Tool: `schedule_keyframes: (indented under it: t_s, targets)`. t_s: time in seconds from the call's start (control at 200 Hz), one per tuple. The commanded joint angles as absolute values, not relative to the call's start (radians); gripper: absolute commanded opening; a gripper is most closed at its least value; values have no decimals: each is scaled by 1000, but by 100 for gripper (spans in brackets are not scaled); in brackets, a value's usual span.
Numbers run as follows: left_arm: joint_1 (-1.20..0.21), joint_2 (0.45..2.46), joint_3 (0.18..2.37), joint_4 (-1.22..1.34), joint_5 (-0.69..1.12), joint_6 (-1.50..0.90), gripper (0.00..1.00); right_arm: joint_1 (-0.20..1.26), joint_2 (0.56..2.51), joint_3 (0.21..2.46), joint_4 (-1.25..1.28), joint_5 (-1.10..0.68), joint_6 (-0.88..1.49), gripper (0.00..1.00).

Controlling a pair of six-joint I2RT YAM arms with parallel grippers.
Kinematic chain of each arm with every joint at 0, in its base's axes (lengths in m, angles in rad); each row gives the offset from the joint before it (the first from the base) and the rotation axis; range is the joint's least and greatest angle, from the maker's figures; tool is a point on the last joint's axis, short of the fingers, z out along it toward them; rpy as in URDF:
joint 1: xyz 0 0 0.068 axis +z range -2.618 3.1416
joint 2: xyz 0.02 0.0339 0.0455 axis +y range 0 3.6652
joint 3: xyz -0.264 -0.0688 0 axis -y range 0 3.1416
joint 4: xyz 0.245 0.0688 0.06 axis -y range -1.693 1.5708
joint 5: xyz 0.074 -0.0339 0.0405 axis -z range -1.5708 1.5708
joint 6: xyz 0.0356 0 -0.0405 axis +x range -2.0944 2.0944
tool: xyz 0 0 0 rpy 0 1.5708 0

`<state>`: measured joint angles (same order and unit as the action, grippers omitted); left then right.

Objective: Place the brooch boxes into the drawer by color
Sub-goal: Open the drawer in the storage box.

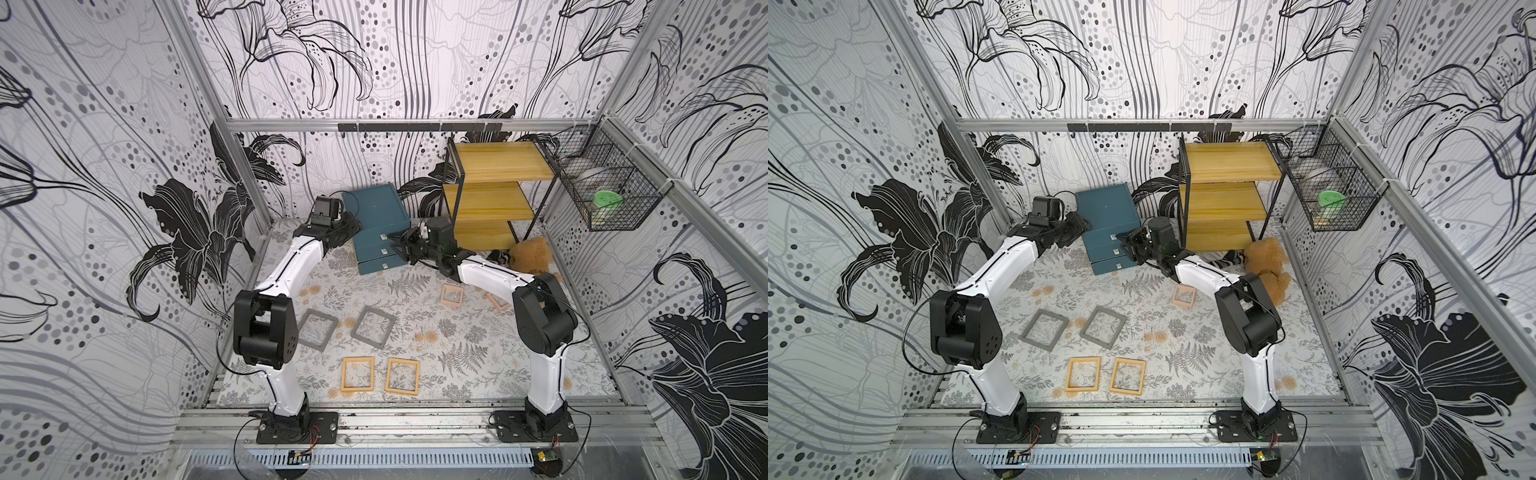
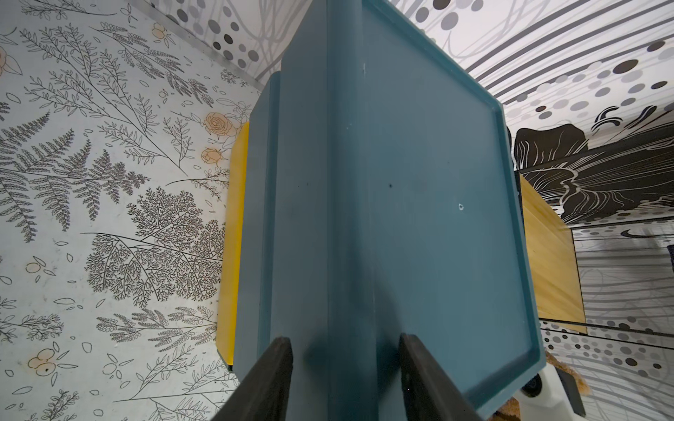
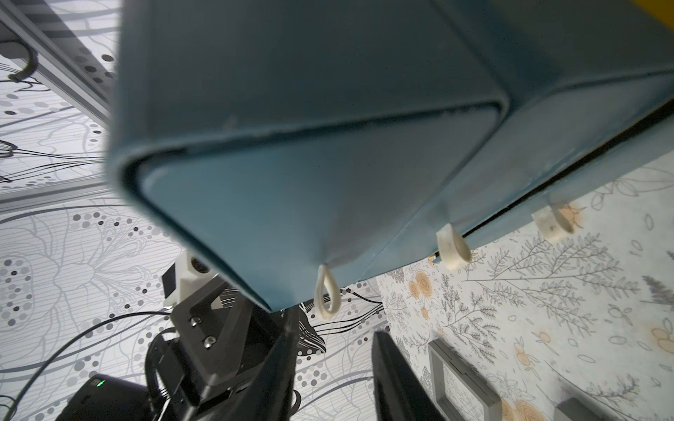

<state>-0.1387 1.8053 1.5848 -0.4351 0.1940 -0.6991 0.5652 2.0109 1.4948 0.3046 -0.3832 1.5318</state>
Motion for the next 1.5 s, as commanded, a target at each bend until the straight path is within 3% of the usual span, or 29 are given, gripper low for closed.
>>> schedule_keyframes:
  t_s: [0.0,0.381,0.731,1.492]
  targets:
    - [-140,1809,1566,-418,176,-681,51,574,2043,1540,328,-399,1553,37]
    - [-140,1811,1569,-420,182,-683,51,582,2096,1600,320,-402,1565,29]
    - [-140,1813,1575,-420,187,-686,51,581,2092,1574,328,-373,1570,0]
    - [-139,1823,1587,-422,184,-702,50,617,1931,1395,295,-347,1584,0]
